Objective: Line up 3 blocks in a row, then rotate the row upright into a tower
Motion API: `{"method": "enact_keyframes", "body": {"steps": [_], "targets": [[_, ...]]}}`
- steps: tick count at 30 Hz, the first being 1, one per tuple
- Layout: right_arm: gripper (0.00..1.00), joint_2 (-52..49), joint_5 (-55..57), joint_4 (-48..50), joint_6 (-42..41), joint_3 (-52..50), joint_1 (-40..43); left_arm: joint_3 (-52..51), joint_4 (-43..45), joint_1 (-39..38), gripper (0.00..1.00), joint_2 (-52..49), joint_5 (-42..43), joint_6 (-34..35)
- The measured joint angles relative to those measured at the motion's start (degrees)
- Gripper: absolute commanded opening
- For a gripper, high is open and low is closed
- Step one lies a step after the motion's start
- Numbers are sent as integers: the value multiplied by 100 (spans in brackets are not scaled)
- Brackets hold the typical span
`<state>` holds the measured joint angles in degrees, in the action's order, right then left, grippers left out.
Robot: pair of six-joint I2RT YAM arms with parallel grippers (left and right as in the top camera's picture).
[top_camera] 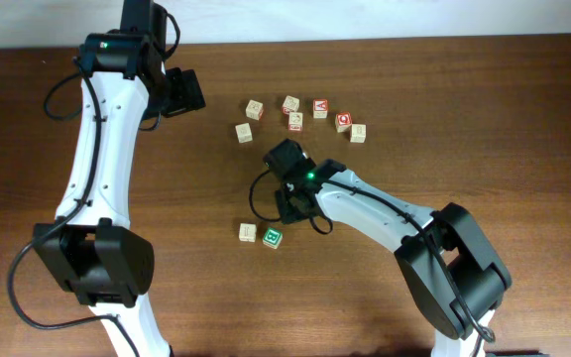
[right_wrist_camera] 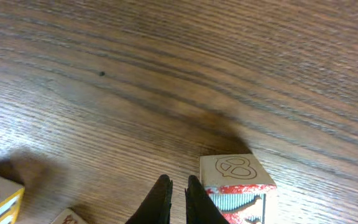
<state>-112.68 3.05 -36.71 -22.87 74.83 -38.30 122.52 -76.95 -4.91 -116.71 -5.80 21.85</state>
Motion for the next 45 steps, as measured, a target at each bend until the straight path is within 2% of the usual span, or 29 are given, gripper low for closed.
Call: {"method": "enact_keyframes", "body": {"steps": [13, 19, 20, 21, 23, 26, 28, 30, 33, 36, 40, 45], "targets": [[4, 0, 680, 107, -420, 2, 0, 0, 0, 0, 99, 0, 0, 0], [5, 0, 925, 83, -837, 7, 0, 0, 0, 0, 99, 0, 0, 0], [11, 0, 944, 85, -839, 22, 0, 0, 0, 0, 99, 0, 0, 0], [22, -4, 929, -46, -872, 214, 0, 0, 2, 0, 99, 0, 0, 0], [38, 9, 780, -522, -861, 780, 0, 0, -4, 0, 99, 0, -2, 0], [55, 87, 127, -1421, -1012, 1517, 0, 0, -7, 0, 99, 0, 0, 0], [56, 87, -289, -1705, -1480, 1438, -90, 0, 4, 0, 99, 0, 0, 0], [57, 98, -470, -1545, -1919, 962, -361, 0, 4, 0, 99, 0, 0, 0], [66, 98, -531, -1176, -2389, 581, -581, 0, 0, 0, 99, 0, -2, 0], [64, 96, -459, -1038, -2653, 562, -894, 0, 0, 0, 99, 0, 0, 0], [50, -37, -466, -1069, -2900, 562, -953, 0, 0, 0, 99, 0, 0, 0], [49, -92, -463, -1086, -2962, 562, -955, 0, 0, 0, 99, 0, 0, 0]]}}
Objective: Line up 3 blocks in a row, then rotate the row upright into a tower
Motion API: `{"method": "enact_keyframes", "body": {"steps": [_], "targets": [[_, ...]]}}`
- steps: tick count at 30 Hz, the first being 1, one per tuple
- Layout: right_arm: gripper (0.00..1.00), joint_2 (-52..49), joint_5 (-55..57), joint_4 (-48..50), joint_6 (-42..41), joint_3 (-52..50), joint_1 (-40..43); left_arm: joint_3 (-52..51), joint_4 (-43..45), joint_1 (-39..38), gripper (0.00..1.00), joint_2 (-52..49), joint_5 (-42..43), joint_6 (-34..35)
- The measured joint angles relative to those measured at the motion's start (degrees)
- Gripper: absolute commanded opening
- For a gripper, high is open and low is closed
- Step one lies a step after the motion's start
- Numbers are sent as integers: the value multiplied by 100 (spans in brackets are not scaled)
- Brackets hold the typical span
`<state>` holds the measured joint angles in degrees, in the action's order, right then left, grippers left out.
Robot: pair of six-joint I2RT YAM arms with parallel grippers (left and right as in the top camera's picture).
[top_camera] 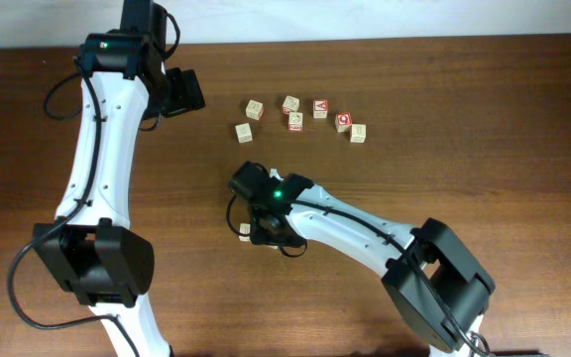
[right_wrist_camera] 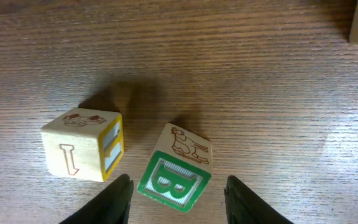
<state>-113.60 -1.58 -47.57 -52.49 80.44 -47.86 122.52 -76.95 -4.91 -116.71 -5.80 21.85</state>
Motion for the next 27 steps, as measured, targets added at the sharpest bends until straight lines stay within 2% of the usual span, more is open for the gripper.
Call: {"method": "enact_keyframes", "body": {"steps": [4, 6, 10, 14, 21, 22, 23, 27], "targets": [[30, -144, -4, 7, -7, 0, 0, 0, 0, 0, 99, 0, 0, 0], [29, -144, -2, 7, 24, 0, 2, 0, 0, 0, 99, 0, 0, 0], [30, -144, -4, 133, 603, 0, 229, 0, 0, 0, 99, 0, 0, 0], [30, -144, 162, 564, 1576, -2, 1104, 0, 0, 0, 99, 0, 0, 0], [30, -144, 389, 509, 1871, -4, 1311, 0, 0, 0, 99, 0, 0, 0], [37, -144, 389, 474, 1871, -2, 1311, 0, 0, 0, 99, 0, 0, 0], [48, -144, 315, 472, 1851, -2, 1311, 0, 0, 0, 99, 0, 0, 0], [50, -144, 214, 457, 1869, -2, 1311, 0, 0, 0, 99, 0, 0, 0]]}}
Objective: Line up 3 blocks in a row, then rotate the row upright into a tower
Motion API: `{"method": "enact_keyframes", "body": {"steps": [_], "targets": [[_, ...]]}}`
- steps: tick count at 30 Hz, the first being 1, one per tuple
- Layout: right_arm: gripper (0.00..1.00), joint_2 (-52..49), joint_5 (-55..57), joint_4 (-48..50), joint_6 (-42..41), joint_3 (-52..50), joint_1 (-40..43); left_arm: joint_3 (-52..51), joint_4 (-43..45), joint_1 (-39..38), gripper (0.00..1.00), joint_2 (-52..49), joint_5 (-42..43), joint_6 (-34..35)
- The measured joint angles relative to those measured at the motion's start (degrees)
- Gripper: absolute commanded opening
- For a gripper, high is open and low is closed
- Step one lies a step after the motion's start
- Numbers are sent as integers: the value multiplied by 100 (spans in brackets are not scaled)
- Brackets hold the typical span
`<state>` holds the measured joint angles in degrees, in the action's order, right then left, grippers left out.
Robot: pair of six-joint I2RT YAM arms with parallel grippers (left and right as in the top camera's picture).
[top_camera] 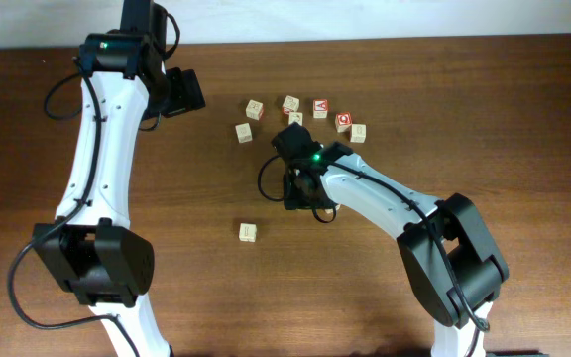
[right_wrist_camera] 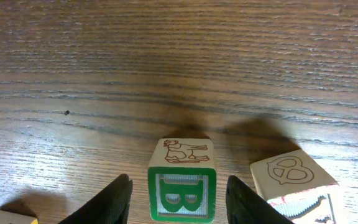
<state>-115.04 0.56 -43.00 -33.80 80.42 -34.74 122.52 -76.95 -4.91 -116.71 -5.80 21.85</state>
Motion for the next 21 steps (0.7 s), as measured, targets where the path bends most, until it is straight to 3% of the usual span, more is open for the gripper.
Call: {"method": "enact_keyframes", "body": {"steps": [6, 10, 13, 15, 17, 18, 19, 21], "targets": [[50, -15, -90, -619, 22, 573, 0, 0, -2, 0, 99, 0, 0, 0], [50, -15, -793, -496, 133, 927, -142, 0, 0, 0, 99, 0, 0, 0], [61, -33, -881, -192, -240, 927, -855, 0, 0, 0, 99, 0, 0, 0], [62, -236, -855, -31, -516, 938, -1134, 0, 0, 0, 99, 0, -2, 0], [61, -643, -866, -9, -660, 940, -1191, 0, 0, 0, 99, 0, 0, 0], [58, -748, -909, -17, -678, 940, -1191, 0, 0, 0, 99, 0, 0, 0], [49, -791, -955, -24, -695, 940, -1191, 0, 0, 0, 99, 0, 0, 0], [46, -791, -999, -131, -732, 940, -1191, 0, 0, 0, 99, 0, 0, 0]]}}
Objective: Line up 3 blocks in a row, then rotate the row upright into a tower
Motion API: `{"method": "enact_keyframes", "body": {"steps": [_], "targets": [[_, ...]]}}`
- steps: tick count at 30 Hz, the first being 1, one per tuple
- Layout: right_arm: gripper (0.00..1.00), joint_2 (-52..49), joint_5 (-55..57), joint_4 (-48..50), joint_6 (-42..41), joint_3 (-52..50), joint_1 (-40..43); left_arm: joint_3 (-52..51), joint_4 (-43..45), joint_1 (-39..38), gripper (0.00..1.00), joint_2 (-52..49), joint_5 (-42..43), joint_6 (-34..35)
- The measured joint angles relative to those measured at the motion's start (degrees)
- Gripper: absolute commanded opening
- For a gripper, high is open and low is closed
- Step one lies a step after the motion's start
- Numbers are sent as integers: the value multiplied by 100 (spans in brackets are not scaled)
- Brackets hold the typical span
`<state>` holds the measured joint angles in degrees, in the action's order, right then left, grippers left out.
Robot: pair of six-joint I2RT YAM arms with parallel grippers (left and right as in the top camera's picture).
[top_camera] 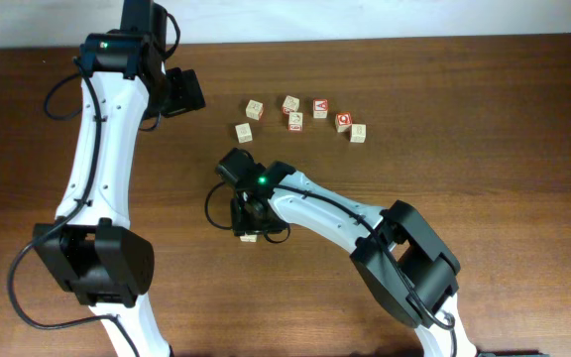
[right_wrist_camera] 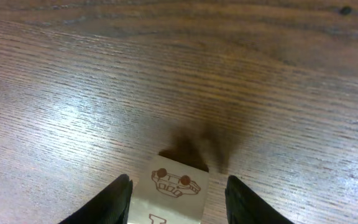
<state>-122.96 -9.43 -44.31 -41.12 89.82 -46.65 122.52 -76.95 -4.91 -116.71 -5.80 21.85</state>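
A pale wooden block [right_wrist_camera: 174,186] with a car drawing on top and a letter I on its side lies on the brown table [right_wrist_camera: 166,74]. My right gripper [right_wrist_camera: 179,180] is open and straddles it, one finger on each side, with gaps to both. In the overhead view that gripper [top_camera: 250,214] sits just behind the same block [top_camera: 249,237]. The left gripper [top_camera: 182,92] hangs at the back left, far from every block; its jaws are not discernible. A green B block is not visible in either view.
Several lettered blocks lie in a loose row at the back: one [top_camera: 244,131], another [top_camera: 255,108], a red-faced one [top_camera: 343,121] and the end one [top_camera: 358,132]. The right arm [top_camera: 315,210] stretches across the table's middle.
My right gripper was open around the green B block beside a pretzel block near the table's middle. Now it is farther left and nearer the front, open around the I block.
First my right gripper was shut beside the pretzel block, with the I and green B blocks side by side at the front. Then it stood open over the B block there. Later the B block lay beside the pretzel block. Now the gripper straddles the I block.
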Motion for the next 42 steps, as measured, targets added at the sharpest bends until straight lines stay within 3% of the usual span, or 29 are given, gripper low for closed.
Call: {"method": "enact_keyframes", "body": {"steps": [2, 4, 7, 20, 21, 22, 26, 33, 37, 38, 39, 40, 42], "targets": [[42, 0, -17, -103, -26, 2, 0, 0, 0, 0, 99, 0, 0, 0], [32, 0, -20, -111, -17, 2, 15, 0, 0, 0, 99, 0, 0, 0], [31, 0, -122, -118, -20, 50, 254, 0, 0, 0, 99, 0, 0, 0], [33, 0, 1823, -280, 177, 83, 640, 0, 0, 0, 99, 0, 0, 0], [43, 0, 1864, -275, 192, 83, 647, 0, 0, 0, 99, 0, 0, 0], [46, 0, 1888, -262, 160, 83, 649, 0, 0, 0, 99, 0, 0, 0], [47, 0, 1930, -264, 214, 83, 651, 0, 0, 0, 99, 0, 0, 0], [44, 452, 1720, -1947, 579, 1300, 710, 0, 0, 0, 99, 0, 0, 0], [40, 697, 1226, -2490, 1169, 1102, 1740, 0, 0, -4, 99, 0, -2, 0], [31, 697, 1115, -2441, 1340, 772, 2068, 0, 2, -4, 99, 0, 0, 0], [14, 697, 975, -2365, 1504, 527, 2267, 0, -4, -7, 99, 0, 0, 0], [6, 715, 769, -2284, 1600, 269, 2417, 0, -9, -7, 99, 0, 0, 0], [4, 715, 385, -2321, 1856, -179, 2562, 0, 2, -7, 99, 0, 0, 0]]}}
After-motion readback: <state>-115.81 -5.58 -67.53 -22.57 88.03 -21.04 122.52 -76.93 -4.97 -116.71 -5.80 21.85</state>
